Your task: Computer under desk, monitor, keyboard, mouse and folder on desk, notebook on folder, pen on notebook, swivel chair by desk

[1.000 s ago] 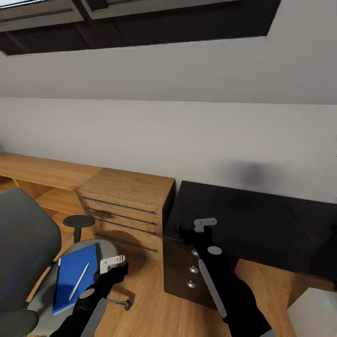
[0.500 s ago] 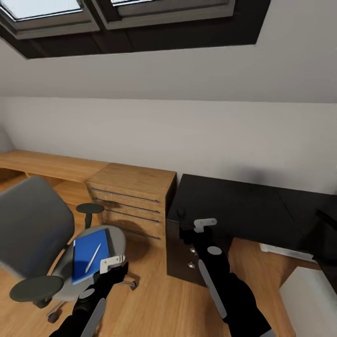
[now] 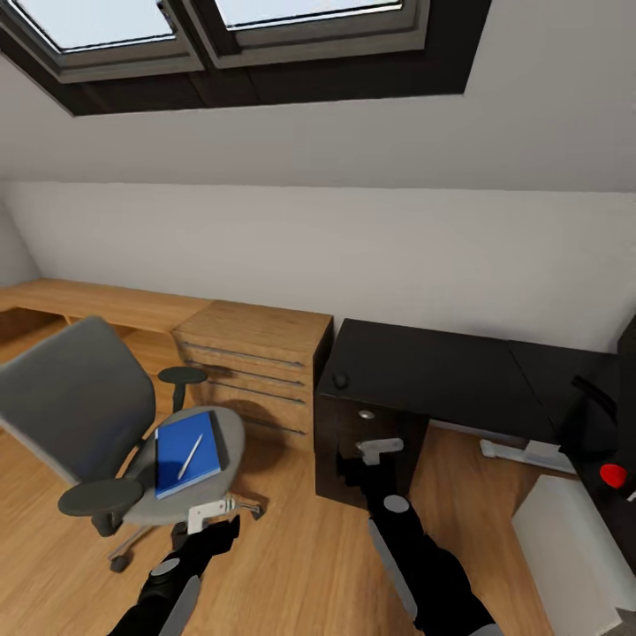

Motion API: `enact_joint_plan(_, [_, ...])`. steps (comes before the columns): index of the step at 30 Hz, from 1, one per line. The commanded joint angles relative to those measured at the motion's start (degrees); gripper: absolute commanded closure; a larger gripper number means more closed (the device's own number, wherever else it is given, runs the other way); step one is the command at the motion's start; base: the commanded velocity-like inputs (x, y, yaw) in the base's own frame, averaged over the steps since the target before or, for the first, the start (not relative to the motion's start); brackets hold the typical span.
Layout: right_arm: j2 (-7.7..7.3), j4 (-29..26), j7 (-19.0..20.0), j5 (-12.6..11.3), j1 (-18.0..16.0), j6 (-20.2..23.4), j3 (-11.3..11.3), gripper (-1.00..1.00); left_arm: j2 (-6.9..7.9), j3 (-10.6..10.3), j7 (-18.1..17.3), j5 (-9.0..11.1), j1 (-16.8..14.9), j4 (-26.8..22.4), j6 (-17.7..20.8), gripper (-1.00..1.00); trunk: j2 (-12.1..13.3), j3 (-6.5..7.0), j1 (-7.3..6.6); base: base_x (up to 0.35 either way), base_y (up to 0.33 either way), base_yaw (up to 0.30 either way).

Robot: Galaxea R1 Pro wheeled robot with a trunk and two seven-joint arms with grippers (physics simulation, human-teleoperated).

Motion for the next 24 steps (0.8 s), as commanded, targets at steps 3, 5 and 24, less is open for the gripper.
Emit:
enact_joint_plan(3, [-0.18, 8.7, -0.65, -0.29, 0.01, -5.05, 0.49, -1.0, 0.01, -0.29, 0.48, 0.53, -0.04, 8.35, -1.61, -1.0, -0.05, -0.06, -0.01, -0.054, 0.0, 0.0])
enact_joint_plan(5, [-0.24, 19.88, -1.33, -0.34, 0.19, -11.7, 0.61, -1.0, -0.03, -0.32, 0.31, 0.51, -0.04, 18.45, -8.94, -1.0, -0.05, -0.06, -0.01, -0.019, 0.0, 0.0])
enact_joint_plan(24, [0.03, 58.71, -3.19, -0.7, 0.28, -46.29, 0.73, -1.0, -1.64, -0.33, 0.16, 0.25, -0.04, 38.09, -21.1, -1.0, -0.05, 0.68, -0.01, -0.085, 0.0, 0.0])
